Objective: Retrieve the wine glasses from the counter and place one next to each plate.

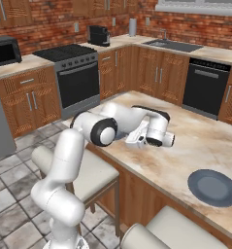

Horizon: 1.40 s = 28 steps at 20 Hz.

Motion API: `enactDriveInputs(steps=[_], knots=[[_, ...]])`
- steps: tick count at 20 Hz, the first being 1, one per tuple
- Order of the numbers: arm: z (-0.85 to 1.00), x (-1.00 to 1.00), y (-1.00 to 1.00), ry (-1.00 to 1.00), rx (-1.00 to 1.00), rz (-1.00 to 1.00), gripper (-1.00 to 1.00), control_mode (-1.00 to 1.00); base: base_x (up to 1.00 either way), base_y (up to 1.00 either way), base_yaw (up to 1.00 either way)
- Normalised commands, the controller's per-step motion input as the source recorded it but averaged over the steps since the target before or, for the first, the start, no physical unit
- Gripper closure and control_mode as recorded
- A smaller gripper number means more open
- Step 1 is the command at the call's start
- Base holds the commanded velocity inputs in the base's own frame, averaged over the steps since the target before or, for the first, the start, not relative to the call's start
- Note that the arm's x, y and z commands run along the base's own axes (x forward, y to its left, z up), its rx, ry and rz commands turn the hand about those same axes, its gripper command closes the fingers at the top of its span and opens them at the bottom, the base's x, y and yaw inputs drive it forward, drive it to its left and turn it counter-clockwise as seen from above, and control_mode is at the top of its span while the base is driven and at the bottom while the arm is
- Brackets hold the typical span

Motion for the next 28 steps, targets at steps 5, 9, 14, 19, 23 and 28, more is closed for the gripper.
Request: enactDriveInputs(steps=[5, 9, 14, 19, 23, 28], knots=[[-0.16, 0.21, -0.02, 0.0, -0.01, 0.0, 1.0, -1.0, 0.0, 0.0, 0.0], [-0.15, 0.1, -0.17, 0.0, 0.0, 0.0, 1.0, -1.0, 0.0, 0.0, 0.0], [-0.32, 0.13, -0.1, 0.02, 0.0, 0.0, 1.0, -1.0, 0.0, 0.0, 0.0], [-0.39, 0.27, 0.0, 0.01, 0.0, 0.0, 1.0, -1.0, 0.0, 0.0, 0.0], [-0.13, 0.43, 0.0, 0.0, 0.0, 0.0, 1.0, -1.0, 0.0, 0.0, 0.0], [-0.23, 0.36, 0.0, 0.0, 0.0, 0.0, 1.0, -1.0, 0.0, 0.0, 0.0]])
